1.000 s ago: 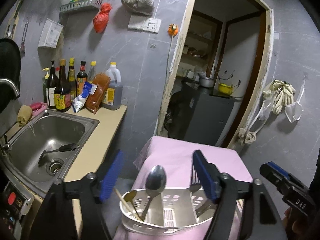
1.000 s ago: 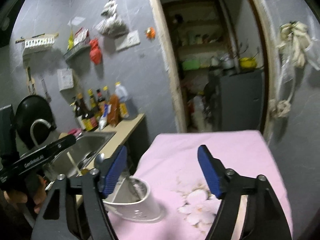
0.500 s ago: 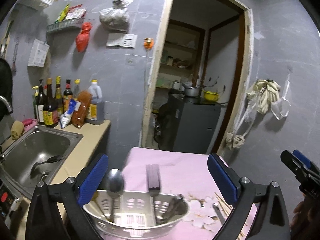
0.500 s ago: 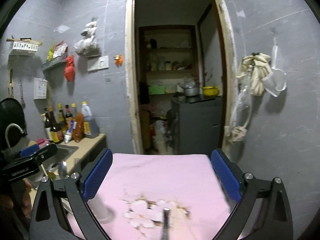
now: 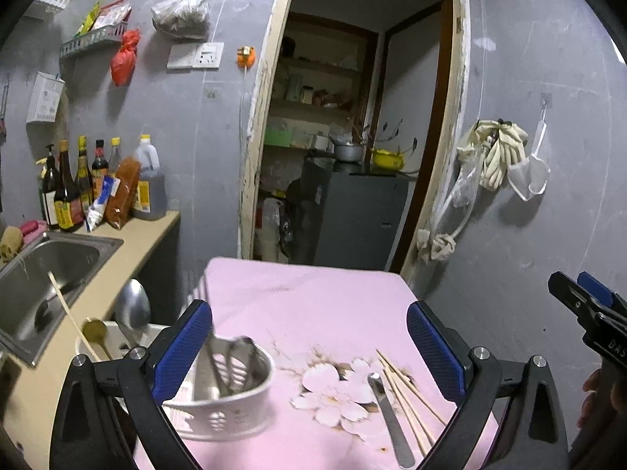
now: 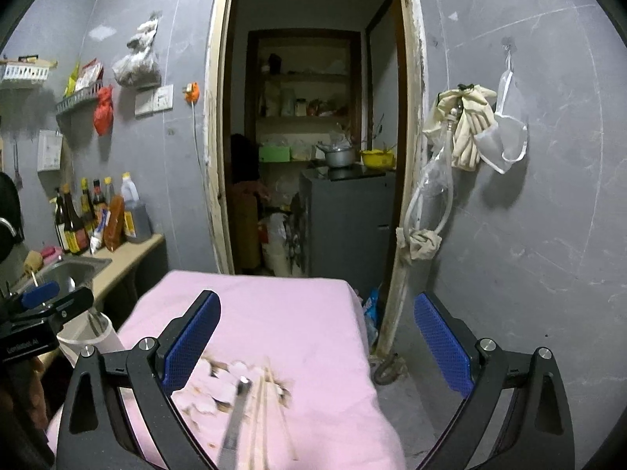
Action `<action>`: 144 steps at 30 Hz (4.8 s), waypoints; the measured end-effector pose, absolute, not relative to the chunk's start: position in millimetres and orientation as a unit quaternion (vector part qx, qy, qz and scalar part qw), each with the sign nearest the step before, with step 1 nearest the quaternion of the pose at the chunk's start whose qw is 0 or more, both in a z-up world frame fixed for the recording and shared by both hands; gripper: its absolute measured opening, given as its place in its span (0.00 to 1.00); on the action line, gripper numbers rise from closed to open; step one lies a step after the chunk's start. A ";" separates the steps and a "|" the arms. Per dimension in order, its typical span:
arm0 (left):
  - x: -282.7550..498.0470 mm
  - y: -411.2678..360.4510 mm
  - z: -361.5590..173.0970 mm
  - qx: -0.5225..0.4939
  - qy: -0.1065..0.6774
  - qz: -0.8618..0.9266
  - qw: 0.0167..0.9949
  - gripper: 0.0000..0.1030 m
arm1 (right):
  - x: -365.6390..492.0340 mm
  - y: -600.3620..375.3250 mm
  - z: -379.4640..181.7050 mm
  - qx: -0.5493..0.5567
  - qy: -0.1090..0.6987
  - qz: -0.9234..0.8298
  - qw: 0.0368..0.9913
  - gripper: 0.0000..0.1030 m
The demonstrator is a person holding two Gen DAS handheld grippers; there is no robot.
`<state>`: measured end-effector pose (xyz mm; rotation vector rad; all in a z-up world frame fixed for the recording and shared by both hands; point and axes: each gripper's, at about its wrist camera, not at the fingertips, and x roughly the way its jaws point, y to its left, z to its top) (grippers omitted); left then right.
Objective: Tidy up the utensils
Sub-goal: 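Move both tools back over the chopsticks and silver knife, then close the left tool on the silver knife while the right tool grasps a chopstick, then lift knife and chopstick over the white holder and open both tools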
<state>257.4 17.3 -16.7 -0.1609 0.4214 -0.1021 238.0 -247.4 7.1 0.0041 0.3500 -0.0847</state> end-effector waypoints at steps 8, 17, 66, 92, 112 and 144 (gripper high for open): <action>268.0 -18.7 -49.6 -0.084 0.242 -0.039 0.966 0.97 | 267.0 -277.4 -40.4 -0.016 0.229 -0.007 0.973 0.94; 292.6 -45.3 -116.7 -0.082 0.313 -0.057 0.944 0.97 | 295.1 -290.0 -118.6 -0.007 0.302 0.039 0.952 0.94; 367.0 -121.3 -184.8 0.012 0.464 -0.130 0.876 0.18 | 374.0 -264.6 -207.5 -0.053 0.456 0.144 0.877 0.08; 332.5 -64.1 -128.3 -0.082 0.395 -0.120 0.907 0.15 | 329.5 -265.1 -114.2 0.098 0.342 0.124 0.927 0.04; 301.0 85.2 4.9 -0.149 0.204 -0.076 0.965 0.15 | 313.0 -141.1 -12.7 0.197 0.131 0.209 0.949 0.04; 307.5 234.2 -52.1 -0.251 0.164 0.039 0.953 0.15 | 340.8 -9.5 -73.3 0.266 0.100 0.190 0.940 0.04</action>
